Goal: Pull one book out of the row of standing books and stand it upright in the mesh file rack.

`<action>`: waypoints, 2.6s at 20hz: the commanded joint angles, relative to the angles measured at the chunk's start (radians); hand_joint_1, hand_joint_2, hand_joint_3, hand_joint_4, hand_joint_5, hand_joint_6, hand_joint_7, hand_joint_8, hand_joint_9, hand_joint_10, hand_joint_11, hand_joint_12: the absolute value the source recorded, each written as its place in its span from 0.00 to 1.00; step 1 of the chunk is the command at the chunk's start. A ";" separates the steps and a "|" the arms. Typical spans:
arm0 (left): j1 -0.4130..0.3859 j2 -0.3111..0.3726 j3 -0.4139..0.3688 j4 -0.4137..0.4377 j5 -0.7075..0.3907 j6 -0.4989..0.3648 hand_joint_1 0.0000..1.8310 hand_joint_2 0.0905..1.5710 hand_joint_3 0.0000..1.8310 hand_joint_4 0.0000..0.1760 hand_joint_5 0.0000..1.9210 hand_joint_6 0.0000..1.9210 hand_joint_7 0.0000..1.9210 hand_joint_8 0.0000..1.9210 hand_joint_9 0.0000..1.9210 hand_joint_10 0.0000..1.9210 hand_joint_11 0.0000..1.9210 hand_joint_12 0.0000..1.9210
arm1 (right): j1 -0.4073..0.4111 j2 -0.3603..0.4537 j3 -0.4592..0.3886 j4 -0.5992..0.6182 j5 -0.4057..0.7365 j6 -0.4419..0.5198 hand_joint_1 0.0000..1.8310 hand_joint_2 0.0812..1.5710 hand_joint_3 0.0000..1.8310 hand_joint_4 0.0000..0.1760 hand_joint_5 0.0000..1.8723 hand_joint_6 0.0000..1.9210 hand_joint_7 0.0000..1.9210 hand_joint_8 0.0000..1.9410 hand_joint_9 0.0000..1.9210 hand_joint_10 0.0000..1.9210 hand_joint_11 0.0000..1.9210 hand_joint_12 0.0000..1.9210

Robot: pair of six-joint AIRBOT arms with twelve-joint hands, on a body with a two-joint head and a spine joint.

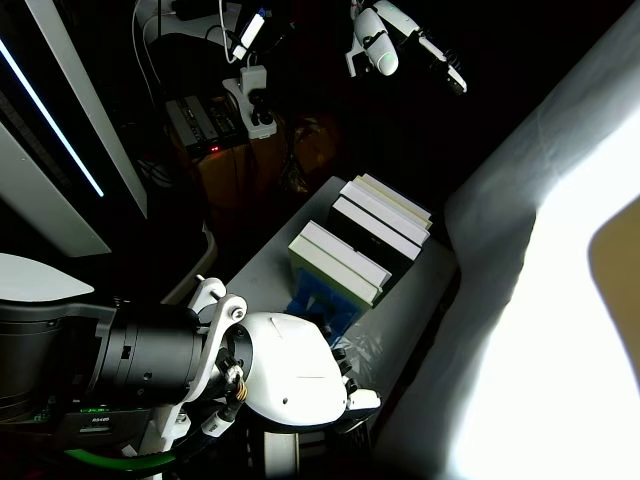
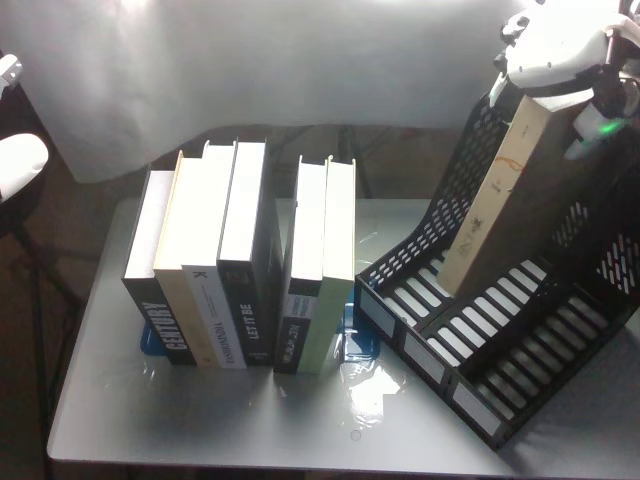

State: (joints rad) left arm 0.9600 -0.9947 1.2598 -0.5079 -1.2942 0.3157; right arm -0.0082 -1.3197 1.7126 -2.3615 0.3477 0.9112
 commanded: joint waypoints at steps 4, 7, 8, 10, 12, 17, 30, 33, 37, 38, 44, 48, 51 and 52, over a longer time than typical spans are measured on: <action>-0.001 0.006 0.010 -0.015 -0.126 -0.004 0.00 0.88 0.00 0.10 0.00 0.00 0.00 0.00 0.00 0.00 0.00 0.00 | 0.001 0.008 0.013 -0.003 -0.070 -0.003 0.63 0.73 0.00 0.00 0.27 0.27 0.31 0.17 0.19 0.46 0.00 0.82; -0.001 0.006 0.010 -0.015 -0.126 -0.004 0.00 0.89 0.00 0.06 0.00 0.00 0.00 0.00 0.00 0.00 0.00 0.00 | -0.001 0.002 0.014 -0.019 -0.074 -0.001 0.61 0.69 0.00 0.00 0.18 0.11 0.23 0.01 0.13 0.28 0.00 0.68; -0.001 0.006 0.010 -0.015 -0.126 -0.004 0.00 0.89 0.00 0.06 0.00 0.00 0.00 0.00 0.00 0.00 0.00 0.00 | -0.001 0.002 0.014 -0.021 -0.075 0.000 0.61 0.69 0.00 0.00 0.14 0.06 0.19 0.00 0.12 0.22 0.00 0.62; -0.001 0.005 0.011 -0.015 -0.126 -0.004 0.00 0.89 0.00 0.09 0.00 0.00 0.00 0.00 0.00 0.00 0.00 0.00 | -0.002 0.001 0.013 -0.023 -0.075 0.000 0.62 0.68 0.00 0.00 0.14 0.03 0.18 0.00 0.12 0.18 0.00 0.62; -0.001 0.005 0.011 -0.015 -0.126 -0.004 0.00 0.88 0.00 0.03 0.00 0.00 0.00 0.00 0.00 0.00 0.00 0.00 | -0.002 0.000 0.012 -0.023 -0.076 0.000 0.59 0.67 0.00 0.00 0.10 0.00 0.13 0.00 0.11 0.10 0.00 0.56; -0.001 0.005 0.011 -0.015 -0.126 -0.004 0.00 0.88 0.00 0.04 0.00 0.00 0.00 0.00 0.00 0.00 0.00 0.00 | -0.002 0.002 0.005 -0.023 -0.080 0.000 0.52 0.66 0.00 0.00 0.03 0.00 0.05 0.00 0.08 0.02 0.00 0.46; 0.006 0.013 -0.013 0.002 -0.153 -0.004 0.00 0.88 0.00 0.07 0.00 0.00 0.00 0.00 0.00 0.00 0.00 0.00 | 0.023 0.287 -0.344 0.528 -0.068 -0.340 0.23 0.83 0.00 0.47 0.00 0.00 0.00 0.00 0.00 0.00 0.00 0.09; 0.003 0.015 -0.021 0.023 -0.163 -0.004 0.02 0.90 0.00 0.00 0.00 0.00 0.00 0.00 0.00 0.00 0.00 0.00 | 0.005 0.334 -0.387 0.903 0.005 -0.638 0.19 0.86 0.00 0.42 0.00 0.00 0.00 0.00 0.00 0.00 0.00 0.00; -0.027 0.000 -0.010 0.079 -0.139 -0.004 0.03 0.92 0.00 0.00 0.00 0.00 0.00 0.00 0.00 0.00 0.00 0.00 | -0.064 0.372 -0.409 1.258 0.131 -0.810 0.20 0.82 0.00 0.23 0.00 0.00 0.00 0.00 0.03 0.01 0.00 0.00; -0.037 -0.001 -0.010 0.102 -0.136 -0.004 0.06 0.93 0.00 0.00 0.00 0.00 0.00 0.00 0.00 0.00 0.00 0.00 | -0.086 0.382 -0.419 1.337 0.167 -0.850 0.19 0.82 0.00 0.54 0.00 0.00 0.00 0.00 0.03 0.01 0.01 0.01; -0.072 0.001 -0.018 0.204 -0.122 -0.004 0.04 0.91 0.00 0.00 0.00 0.00 0.00 0.00 0.00 0.00 0.00 0.00 | -0.175 0.441 -0.497 1.614 0.323 -1.014 0.12 0.85 0.00 0.30 0.00 0.00 0.00 0.00 0.03 0.01 0.00 0.22; -0.117 0.006 -0.022 0.291 -0.083 -0.004 0.05 0.90 0.00 0.00 0.00 0.00 0.00 0.00 0.00 0.00 0.00 0.00 | -0.218 0.459 -0.533 1.692 0.383 -1.072 0.12 0.84 0.00 0.35 0.00 0.00 0.00 0.00 0.00 0.00 0.00 0.07; -0.168 -0.002 -0.020 0.363 -0.032 -0.004 0.12 0.91 0.00 0.29 0.00 0.00 0.00 0.00 0.00 0.00 0.00 0.00 | -0.235 0.456 -0.538 1.714 0.404 -1.076 0.12 0.84 0.00 0.13 0.00 0.00 0.00 0.00 0.00 0.00 0.00 0.06; -0.184 -0.010 -0.014 0.389 -0.014 -0.004 0.11 0.90 0.00 0.27 0.00 0.00 0.00 0.00 0.00 0.00 0.00 0.00 | -0.242 0.452 -0.537 1.719 0.410 -1.076 0.12 0.84 0.00 0.09 0.00 0.00 0.00 0.00 0.00 0.00 0.00 0.01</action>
State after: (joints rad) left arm 0.7784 -1.0084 1.2423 -0.0971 -1.2137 0.3157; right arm -0.2550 -0.8780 1.1725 -0.6983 0.6544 -0.1631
